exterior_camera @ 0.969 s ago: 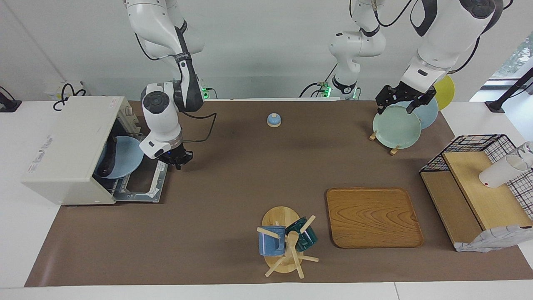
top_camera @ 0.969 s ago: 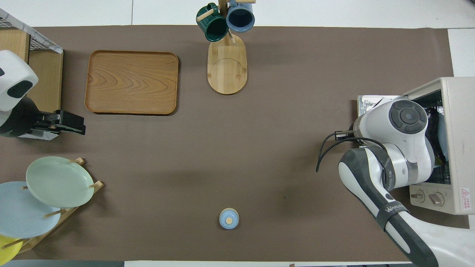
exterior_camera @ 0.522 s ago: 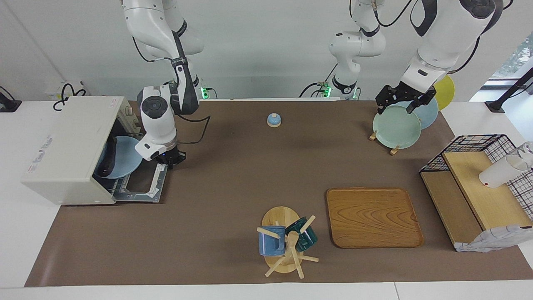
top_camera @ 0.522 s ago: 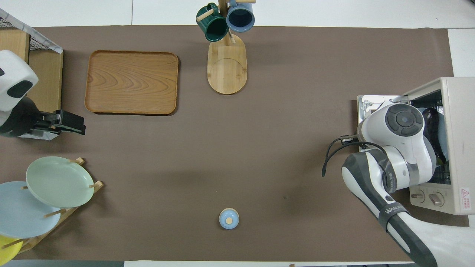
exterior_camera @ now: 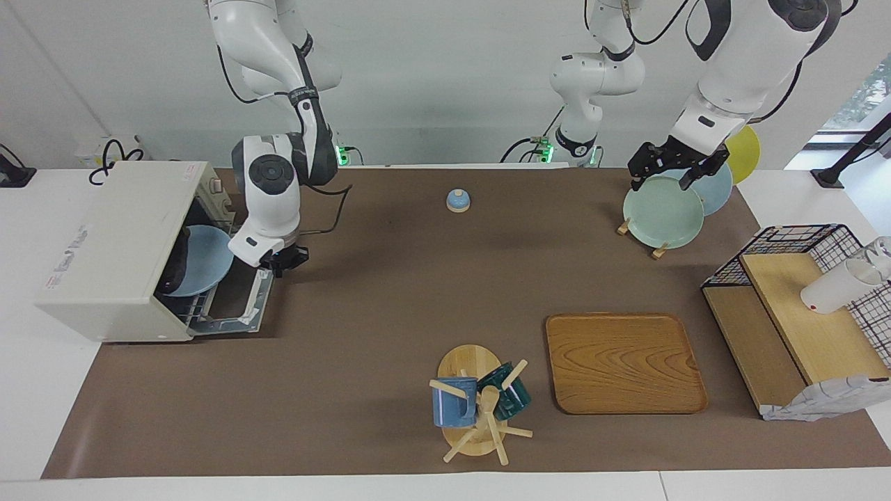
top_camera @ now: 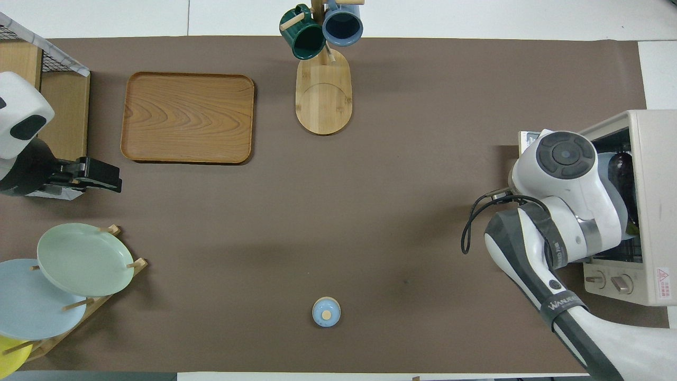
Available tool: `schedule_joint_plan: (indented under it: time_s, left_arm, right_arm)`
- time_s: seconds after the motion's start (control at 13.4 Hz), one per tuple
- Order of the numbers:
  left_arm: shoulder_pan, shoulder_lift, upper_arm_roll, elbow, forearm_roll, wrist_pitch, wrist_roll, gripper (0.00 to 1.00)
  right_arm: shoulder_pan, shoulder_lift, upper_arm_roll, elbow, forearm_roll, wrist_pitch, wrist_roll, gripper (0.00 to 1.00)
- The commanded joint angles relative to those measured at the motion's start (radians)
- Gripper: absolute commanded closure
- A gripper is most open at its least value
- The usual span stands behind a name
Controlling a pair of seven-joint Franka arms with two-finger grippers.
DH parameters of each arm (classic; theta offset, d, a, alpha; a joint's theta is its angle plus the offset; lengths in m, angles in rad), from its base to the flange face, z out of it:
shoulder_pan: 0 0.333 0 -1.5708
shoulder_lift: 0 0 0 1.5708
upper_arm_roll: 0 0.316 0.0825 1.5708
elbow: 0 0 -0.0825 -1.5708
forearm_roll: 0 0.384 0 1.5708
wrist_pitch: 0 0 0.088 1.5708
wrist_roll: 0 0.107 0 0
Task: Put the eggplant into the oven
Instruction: 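Push the oven door shut with the right gripper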
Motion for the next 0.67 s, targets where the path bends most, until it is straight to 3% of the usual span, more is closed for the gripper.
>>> schedule_joint_plan:
  time_s: [0.0, 0.6]
  left_arm:
    - [0.01, -0.013, -0.009, -0.006, 0.015, 0.0, -0.001, 0.0]
    - [0.01, -0.013, -0.009, -0.006, 0.015, 0.002, -0.001, 0.0]
  right_arm:
    - [-0.097, -0.036, -0.019, 0.088, -0.057, -0.063, -0.182, 1.0]
    - [-0.199, -0.174, -0.027, 0.097, 0.019, -0.207, -0.406, 0.99]
